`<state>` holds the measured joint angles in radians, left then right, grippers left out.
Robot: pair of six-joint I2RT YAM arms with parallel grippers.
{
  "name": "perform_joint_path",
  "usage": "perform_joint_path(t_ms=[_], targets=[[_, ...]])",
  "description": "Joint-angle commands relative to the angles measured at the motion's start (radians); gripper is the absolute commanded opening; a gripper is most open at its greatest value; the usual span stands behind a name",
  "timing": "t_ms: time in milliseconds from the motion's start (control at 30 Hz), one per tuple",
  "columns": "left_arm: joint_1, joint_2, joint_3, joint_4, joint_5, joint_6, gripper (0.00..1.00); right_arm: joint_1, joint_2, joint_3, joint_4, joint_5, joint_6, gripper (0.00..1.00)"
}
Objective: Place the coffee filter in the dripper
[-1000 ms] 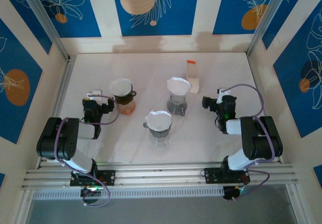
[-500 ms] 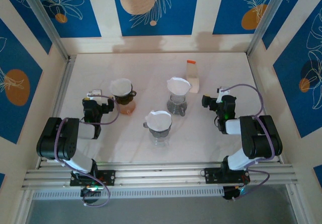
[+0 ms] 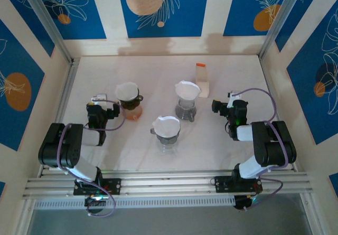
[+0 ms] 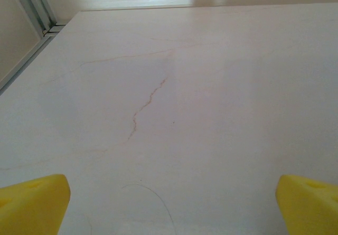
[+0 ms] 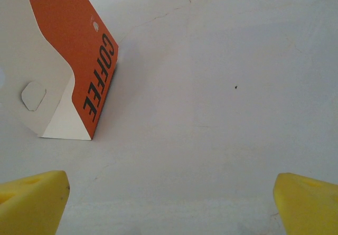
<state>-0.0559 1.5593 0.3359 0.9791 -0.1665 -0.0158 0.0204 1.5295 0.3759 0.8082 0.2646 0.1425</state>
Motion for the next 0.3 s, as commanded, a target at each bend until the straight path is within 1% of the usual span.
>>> perform_joint_path(t_ms=[0,267], targets=[[-0.010,0.007,0.015,0.002,-0.013,0.014,1.00,0.005,-0.008,0.017,0.041,0.016,0.002,0.99],[-0.010,0.007,0.013,0.004,-0.013,0.013,1.00,0.007,-0.008,0.015,0.043,0.016,0.001,0.99]])
